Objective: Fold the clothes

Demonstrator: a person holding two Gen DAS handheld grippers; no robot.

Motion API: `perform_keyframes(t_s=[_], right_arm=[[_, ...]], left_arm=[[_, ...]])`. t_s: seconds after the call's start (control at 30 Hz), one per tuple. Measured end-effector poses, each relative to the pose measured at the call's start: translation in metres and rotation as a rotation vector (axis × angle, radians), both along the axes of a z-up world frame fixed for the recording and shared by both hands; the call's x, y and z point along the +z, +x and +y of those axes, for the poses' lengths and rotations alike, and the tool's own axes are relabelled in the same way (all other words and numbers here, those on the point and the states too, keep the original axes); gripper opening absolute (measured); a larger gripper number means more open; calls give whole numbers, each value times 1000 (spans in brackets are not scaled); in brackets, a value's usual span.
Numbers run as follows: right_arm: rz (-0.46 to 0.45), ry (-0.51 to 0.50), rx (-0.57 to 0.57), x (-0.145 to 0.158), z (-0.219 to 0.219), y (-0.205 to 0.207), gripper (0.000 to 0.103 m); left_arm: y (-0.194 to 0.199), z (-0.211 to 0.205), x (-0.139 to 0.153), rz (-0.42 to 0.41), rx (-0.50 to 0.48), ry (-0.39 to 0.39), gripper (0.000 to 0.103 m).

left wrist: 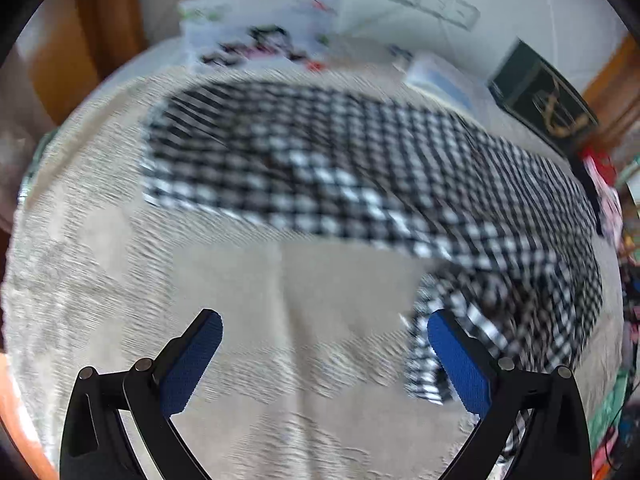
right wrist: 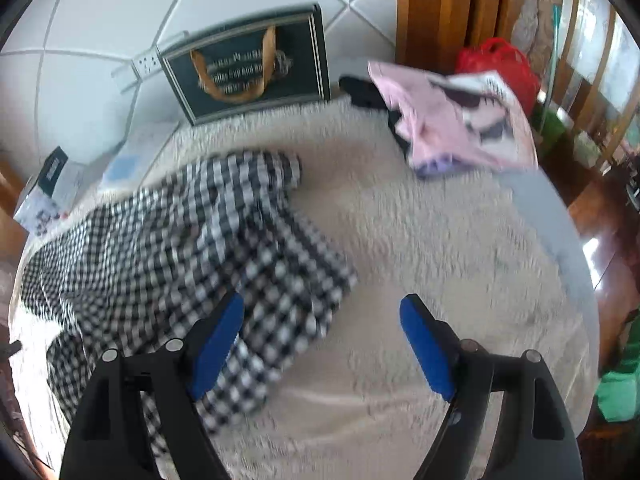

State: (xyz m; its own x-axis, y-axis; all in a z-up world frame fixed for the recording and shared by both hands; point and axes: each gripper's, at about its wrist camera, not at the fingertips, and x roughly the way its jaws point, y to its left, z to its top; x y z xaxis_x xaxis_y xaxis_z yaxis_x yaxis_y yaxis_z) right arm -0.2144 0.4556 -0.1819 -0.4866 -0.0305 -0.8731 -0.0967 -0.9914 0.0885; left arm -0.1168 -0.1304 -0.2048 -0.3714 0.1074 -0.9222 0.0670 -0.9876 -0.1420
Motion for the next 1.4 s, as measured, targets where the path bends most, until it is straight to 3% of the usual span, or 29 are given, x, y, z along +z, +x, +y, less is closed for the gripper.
perform_keyframes(t_s=[0.27, 0.47, 0.57, 0.6, 0.67, 0.7, 0.77, 0.8, 0.83, 0.87, 1.0, 1.2, 1.27, 1.33, 1.4], right_arm=[[-71, -33, -24, -30, 12, 21, 81], [-106, -76, -22, -52, 11, 7, 81], [-122, -86, -18, -64, 7, -10, 81], [-131, -94, -20, -70, 4, -17, 81], [-153, -107, -29, -83, -2, -32, 81], [-164, -107, -35, -90, -5, -39, 81], [-164, -70, -31, -96, -17, -50, 84], [-152, -45, -10, -93, -25, -53, 60], [-142, -22, 15, -90, -34, -54, 44], [-133, -6, 33, -84, -41, -54, 12], [-9, -11, 4, -35, -39, -34, 11], [211, -114, -105, 74, 8, 44, 8], [273, -66, -146, 102, 17, 64, 7], [271, -8, -188, 111, 28, 77, 7], [192, 0, -210, 99, 40, 84, 7]], left_arm=[[-5, 58, -40, -45, -73, 1, 103], [-3, 85, -59, -64, -86, -61, 101], [-3, 101, -59, -78, -67, -103, 96], [-3, 106, -57, -80, -59, -103, 84], [-4, 112, -49, -77, -36, -74, 43], [-5, 114, -45, -74, -18, -21, 16], [-5, 117, -43, -67, 3, 49, 9], [-5, 116, -41, -58, 16, 59, 9], [-4, 110, -36, -46, 35, 70, 8], [-2, 102, -30, -32, 54, 82, 8], [15, 56, 4, 40, 144, 72, 8], [81, -71, 81, 153, 332, -76, 8], [91, -100, 89, 143, 365, -134, 8], [98, -129, 94, 107, 385, -187, 9], [103, -143, 82, 57, 374, -192, 9]])
